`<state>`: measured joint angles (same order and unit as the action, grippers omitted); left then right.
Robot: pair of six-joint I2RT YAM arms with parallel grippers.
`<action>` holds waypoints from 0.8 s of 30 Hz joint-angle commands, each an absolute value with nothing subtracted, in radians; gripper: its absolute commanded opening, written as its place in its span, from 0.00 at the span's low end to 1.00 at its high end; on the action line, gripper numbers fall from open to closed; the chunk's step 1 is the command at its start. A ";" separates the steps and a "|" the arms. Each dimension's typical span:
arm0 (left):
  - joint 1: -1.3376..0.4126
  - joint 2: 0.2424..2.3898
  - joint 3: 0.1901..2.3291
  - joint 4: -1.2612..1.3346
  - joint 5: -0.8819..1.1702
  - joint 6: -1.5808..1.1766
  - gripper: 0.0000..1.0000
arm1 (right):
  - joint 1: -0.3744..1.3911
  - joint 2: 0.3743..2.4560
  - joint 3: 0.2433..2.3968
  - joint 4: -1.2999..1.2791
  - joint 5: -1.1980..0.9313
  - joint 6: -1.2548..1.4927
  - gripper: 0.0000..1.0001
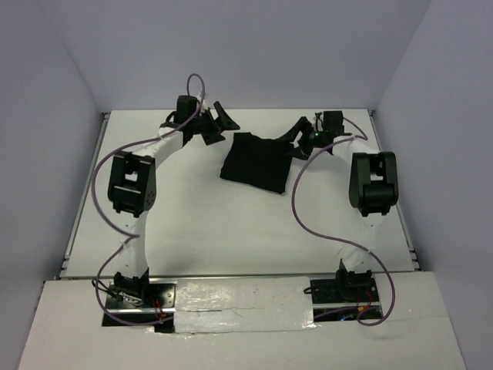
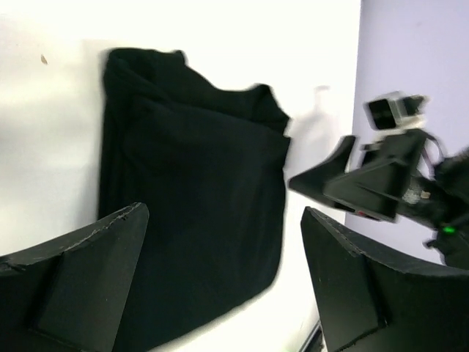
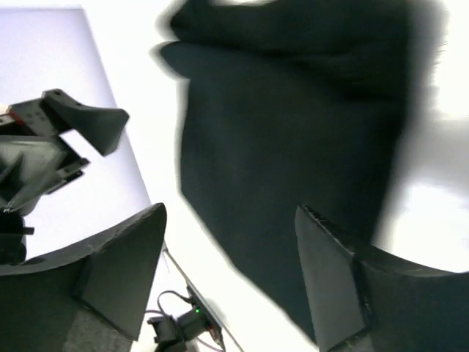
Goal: Fold and stack the t-shirts
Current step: Fold the tshirt
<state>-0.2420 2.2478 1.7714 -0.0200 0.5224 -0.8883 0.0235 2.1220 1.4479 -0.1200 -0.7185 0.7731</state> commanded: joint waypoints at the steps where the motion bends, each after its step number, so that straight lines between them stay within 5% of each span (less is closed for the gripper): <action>1: -0.253 2.070 1.714 -0.100 0.434 -0.782 1.00 | 0.067 1.889 1.389 -0.086 -0.706 0.709 0.80; 11: -0.317 1.904 1.634 -0.359 0.368 -0.666 1.00 | 0.163 1.594 1.014 -0.023 -0.546 0.718 0.95; 15: -0.336 1.977 1.652 -0.364 0.445 -0.664 1.00 | 0.158 1.683 1.016 -0.006 -0.572 0.712 0.84; 18: -0.339 2.038 1.637 -0.299 0.450 -0.707 1.00 | 0.163 1.772 1.029 -0.023 -0.558 0.732 0.62; 24: -0.337 2.184 1.657 -0.331 0.377 -0.729 1.00 | 0.164 1.919 1.089 -0.138 -0.539 0.701 0.47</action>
<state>-0.3466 2.1464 1.6447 -0.3222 0.4126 -0.7151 0.1623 1.9083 1.0351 -0.0574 -0.5869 0.7418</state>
